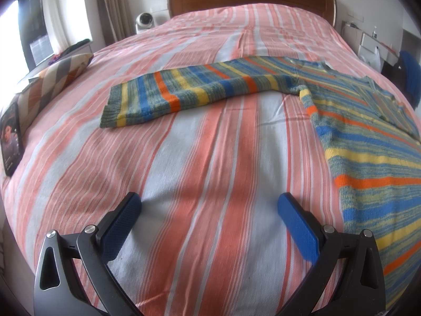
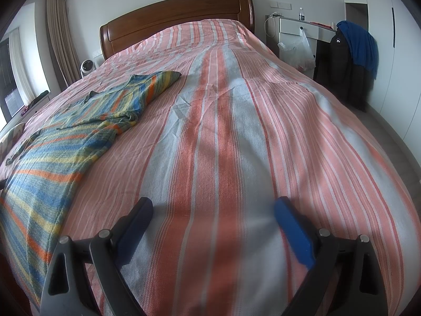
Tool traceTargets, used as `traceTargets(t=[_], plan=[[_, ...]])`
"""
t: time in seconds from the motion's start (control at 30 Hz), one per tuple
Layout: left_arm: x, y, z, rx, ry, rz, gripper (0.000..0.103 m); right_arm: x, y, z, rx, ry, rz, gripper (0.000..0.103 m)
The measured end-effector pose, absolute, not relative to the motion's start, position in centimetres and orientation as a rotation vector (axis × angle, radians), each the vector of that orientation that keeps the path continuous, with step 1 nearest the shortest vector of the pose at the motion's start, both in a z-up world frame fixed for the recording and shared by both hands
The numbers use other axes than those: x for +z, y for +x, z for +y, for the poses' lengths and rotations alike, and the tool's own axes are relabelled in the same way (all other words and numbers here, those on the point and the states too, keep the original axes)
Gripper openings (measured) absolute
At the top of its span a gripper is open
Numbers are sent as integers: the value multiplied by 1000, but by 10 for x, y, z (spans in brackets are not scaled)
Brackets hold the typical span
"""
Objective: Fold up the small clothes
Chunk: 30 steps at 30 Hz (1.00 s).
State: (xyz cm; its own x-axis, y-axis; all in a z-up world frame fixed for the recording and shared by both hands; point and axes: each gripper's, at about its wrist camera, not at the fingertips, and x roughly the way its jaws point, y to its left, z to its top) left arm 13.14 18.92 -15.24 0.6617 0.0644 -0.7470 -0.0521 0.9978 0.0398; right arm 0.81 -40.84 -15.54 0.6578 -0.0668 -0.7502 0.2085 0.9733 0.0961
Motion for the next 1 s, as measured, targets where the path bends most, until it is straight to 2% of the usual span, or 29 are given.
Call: traceTargets(t=[0.47, 0.6, 0.8, 1.0], plan=[[-152, 131, 189, 67, 14, 849, 103, -156, 8, -408, -157, 179, 839, 93], [-143, 129, 197, 46, -26, 908, 103, -156, 8, -408, -157, 179, 840, 93], [-107, 140, 223, -75, -188, 939, 103, -156, 8, -408, -158, 176, 837, 93], [-84, 198, 303, -48, -382, 1027, 102, -156, 7, -410, -156, 176, 833, 93]])
